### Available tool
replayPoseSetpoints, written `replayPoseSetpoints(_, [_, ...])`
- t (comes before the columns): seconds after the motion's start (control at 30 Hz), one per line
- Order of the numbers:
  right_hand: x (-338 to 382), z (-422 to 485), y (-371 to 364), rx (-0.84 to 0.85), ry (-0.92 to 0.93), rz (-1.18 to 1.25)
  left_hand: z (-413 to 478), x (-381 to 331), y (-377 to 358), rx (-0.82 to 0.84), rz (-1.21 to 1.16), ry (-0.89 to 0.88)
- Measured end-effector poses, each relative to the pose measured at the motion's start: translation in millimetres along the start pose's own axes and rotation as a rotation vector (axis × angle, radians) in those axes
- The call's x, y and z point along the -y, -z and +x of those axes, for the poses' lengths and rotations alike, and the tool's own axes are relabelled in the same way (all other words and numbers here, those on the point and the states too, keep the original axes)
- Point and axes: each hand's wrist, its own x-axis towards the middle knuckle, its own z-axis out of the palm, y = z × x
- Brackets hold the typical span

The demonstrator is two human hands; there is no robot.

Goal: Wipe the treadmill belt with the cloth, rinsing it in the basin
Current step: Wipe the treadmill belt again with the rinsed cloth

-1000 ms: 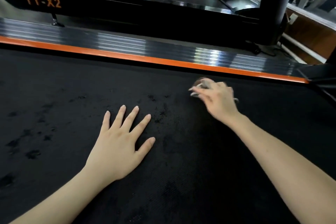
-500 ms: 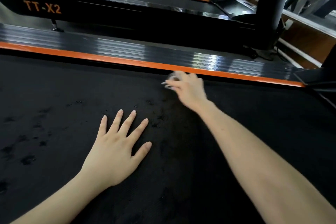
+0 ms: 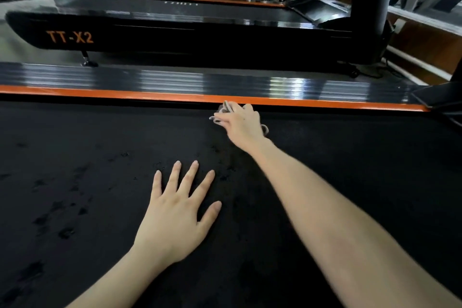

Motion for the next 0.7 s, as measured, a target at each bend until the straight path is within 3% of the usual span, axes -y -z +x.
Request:
replayPoseSetpoints(0.07, [-50.0, -7.4, 6.0, -0.031, -0.065, -0.060, -0.4, -0.2, 0.4, 0.007, 0.004, -0.003])
replayPoseSetpoints(0.13, [-102.9, -21.5, 13.2, -0.086, -0.294, -0.077, 0.8, -1.0, 0.8, 0.019, 0.015, -0.008])
replayPoseSetpoints(0.23, [-98.6, -33.9, 20.7, -0.094, -0.509, -0.043, 1.1, -3.9, 7.2, 0.036, -0.020, -0.001])
replayPoseSetpoints(0.47, [5.1, -120.1, 37.7, -0.073, -0.003, 0.072, 4.8, -0.7, 19.4, 0.061, -0.136, 0.030])
replayPoseSetpoints(0.57, [47.3, -183.9, 66.3, -0.043, 0.170, 0.111, 0.3, 5.1, 29.4, -0.086, -0.377, 0.114])
replayPoseSetpoints(0.7, [76.9, -272.3, 109.5, 0.130, 0.380, 0.206, -34.7, 15.3, 41.2, -0.156, -0.342, 0.082])
